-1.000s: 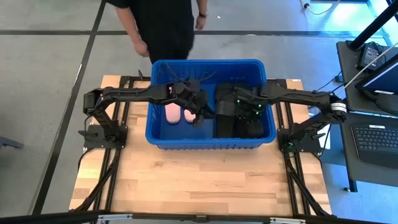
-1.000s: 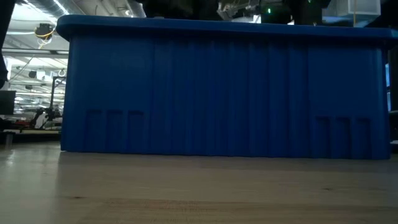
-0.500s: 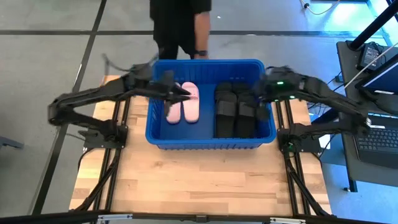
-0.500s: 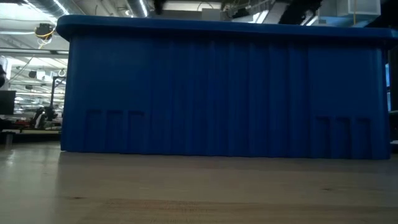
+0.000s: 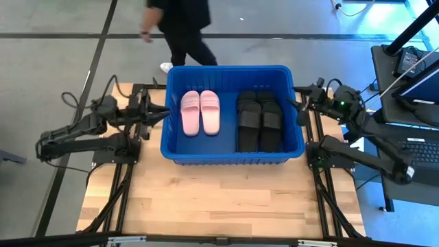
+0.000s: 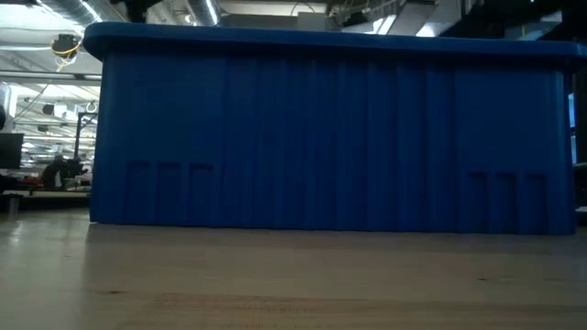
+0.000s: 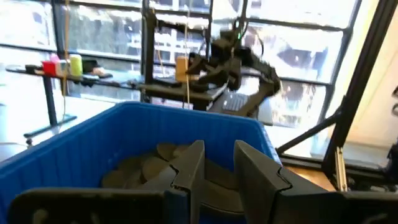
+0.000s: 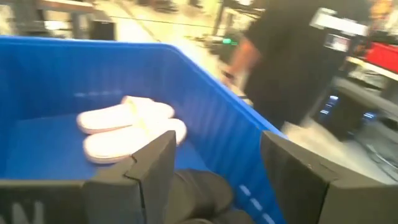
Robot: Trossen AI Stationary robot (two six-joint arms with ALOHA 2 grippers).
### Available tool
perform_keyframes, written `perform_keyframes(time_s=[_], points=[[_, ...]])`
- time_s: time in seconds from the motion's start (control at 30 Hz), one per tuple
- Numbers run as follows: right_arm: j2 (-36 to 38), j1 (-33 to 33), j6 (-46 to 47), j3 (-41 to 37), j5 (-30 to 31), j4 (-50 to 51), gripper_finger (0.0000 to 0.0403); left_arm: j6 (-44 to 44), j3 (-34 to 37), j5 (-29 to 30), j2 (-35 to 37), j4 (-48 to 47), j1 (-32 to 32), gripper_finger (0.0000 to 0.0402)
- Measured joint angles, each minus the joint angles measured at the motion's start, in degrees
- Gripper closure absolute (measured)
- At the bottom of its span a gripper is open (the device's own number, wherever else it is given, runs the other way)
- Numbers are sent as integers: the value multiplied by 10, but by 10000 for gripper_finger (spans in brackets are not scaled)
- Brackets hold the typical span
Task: Pick and place slides into bin
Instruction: Return to Home Position
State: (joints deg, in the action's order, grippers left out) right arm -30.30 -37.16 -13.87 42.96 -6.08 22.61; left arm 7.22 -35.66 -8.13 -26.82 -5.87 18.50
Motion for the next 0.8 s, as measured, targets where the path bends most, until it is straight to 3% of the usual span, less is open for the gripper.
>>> perform_keyframes(time_s=[0.27, 0.5, 0.8], points=[[43, -98, 10, -123, -22, -110, 169, 3, 105, 11, 128, 0, 0, 319], [46, -185, 58, -206, -114, -205, 169, 26, 175, 31, 201, 0, 0, 319], [46, -291, 87, -245, -207, -237, 169, 29, 234, 77, 268, -1, 0, 319]])
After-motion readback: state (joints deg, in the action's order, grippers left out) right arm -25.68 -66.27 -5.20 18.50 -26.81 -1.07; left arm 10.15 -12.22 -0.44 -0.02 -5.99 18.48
